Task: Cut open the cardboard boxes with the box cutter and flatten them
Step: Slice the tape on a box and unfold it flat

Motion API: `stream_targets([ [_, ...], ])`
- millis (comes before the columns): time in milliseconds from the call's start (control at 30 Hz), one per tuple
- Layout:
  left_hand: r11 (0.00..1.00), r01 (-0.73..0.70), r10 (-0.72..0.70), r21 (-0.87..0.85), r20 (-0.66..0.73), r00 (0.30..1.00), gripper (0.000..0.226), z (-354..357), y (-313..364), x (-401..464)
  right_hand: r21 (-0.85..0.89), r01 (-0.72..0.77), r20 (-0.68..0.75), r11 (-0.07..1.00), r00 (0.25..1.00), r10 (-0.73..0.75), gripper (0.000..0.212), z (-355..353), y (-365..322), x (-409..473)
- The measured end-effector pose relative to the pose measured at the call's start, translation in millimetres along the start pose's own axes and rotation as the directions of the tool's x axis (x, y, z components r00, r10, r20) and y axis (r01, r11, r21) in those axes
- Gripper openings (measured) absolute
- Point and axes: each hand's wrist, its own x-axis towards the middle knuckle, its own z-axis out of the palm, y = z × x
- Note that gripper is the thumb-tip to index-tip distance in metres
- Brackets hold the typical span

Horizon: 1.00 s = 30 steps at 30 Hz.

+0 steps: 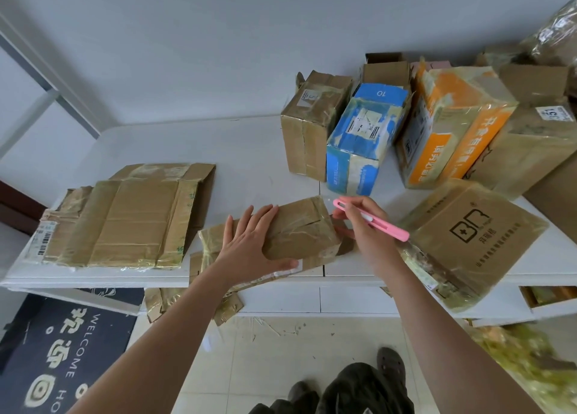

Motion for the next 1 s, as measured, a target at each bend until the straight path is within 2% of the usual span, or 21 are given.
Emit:
stream_targets([
  [133, 1.0, -0.004, 0.004, -0.019, -0.009, 1.0, 0.12, 1, -1, 0, 0.032, -0.04, 0.001, 0.999, 0.999, 0.04, 0.017, -12, -6, 15],
  [267, 1.0, -0.007, 0.007, -0.031, -0.002, 1.0, 0.119, 1, -2, 1, 0.05, 0.002, -0.09, 0.999, 0.996, 0.003, 0.016, -22, -10, 23],
  [433, 1.0, -0.006, 0.006, -0.023, -0.005, 1.0, 0.118, 1, -3, 3, 0.052, -0.055, -0.015, 0.997, 0.998, 0.055, 0.017, -11, -7, 9],
  [667, 1.0, -0.003, 0.003, -0.016, 0.001, 1.0, 0.118, 1, -3, 3, 0.028, -0.086, -0.058, 0.996, 0.994, 0.088, 0.014, -4, 1, 1],
  [800, 1.0, -0.005, 0.005, -0.026, -0.004, 1.0, 0.118, 0, -1, 3, 0.075, -0.094, -0.015, 0.993, 0.995, 0.096, 0.013, 4, 3, 3],
  [1000, 1.0, -0.005, 0.005, -0.024, -0.003, 1.0, 0.117, -1, 1, 2, 0.212, -0.138, -0.083, 0.967, 0.984, 0.158, 0.014, 4, 13, 2],
])
